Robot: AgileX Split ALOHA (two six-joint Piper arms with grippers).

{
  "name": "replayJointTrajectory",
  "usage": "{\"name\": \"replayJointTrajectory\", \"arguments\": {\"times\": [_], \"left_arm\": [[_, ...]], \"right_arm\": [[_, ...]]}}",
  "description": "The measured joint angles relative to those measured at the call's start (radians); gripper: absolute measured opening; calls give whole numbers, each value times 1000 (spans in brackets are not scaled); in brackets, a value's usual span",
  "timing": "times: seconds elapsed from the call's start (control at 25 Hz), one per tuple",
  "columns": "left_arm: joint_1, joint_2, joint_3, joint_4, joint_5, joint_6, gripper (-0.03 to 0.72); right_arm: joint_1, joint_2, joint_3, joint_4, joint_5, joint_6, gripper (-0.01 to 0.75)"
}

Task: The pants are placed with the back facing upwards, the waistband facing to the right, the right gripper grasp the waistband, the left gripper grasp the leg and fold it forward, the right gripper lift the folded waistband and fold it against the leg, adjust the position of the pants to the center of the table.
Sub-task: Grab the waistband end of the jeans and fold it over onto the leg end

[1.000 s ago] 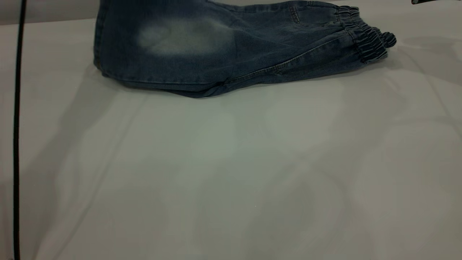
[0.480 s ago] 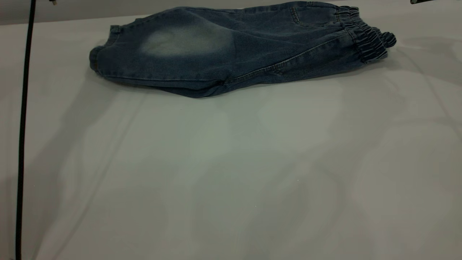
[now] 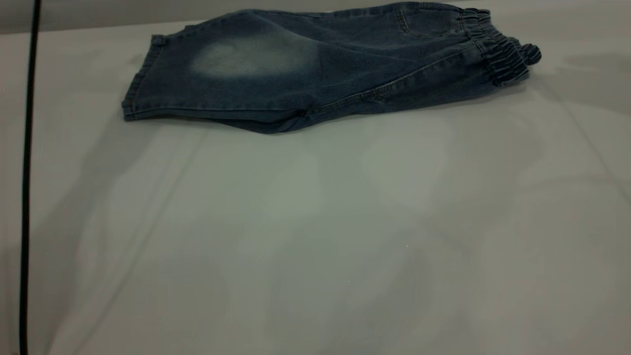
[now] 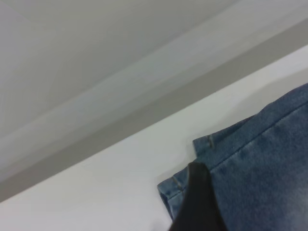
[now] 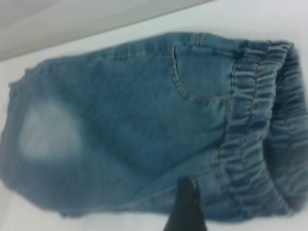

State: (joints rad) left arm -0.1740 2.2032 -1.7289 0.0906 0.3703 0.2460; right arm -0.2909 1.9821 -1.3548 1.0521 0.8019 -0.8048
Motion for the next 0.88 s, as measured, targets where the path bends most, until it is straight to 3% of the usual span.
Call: {"name": "replayJointTrajectory", "arguments": {"times": [0.2, 0.44, 0.64, 0.88], "left_arm": [[-8, -56, 0, -38, 126, 0, 503], [-47, -97, -2, -40, 176, 7, 503], [-94, -99, -7, -40, 205, 11, 503], [-145, -107, -11, -39, 209, 9, 503]], "right_arm": [[0, -89, 0, -124, 181, 195, 506], [3, -84, 30, -47, 385, 230, 506], [3, -39, 36, 35, 391, 127, 540], [2, 72, 31, 57, 301, 83, 563]]}}
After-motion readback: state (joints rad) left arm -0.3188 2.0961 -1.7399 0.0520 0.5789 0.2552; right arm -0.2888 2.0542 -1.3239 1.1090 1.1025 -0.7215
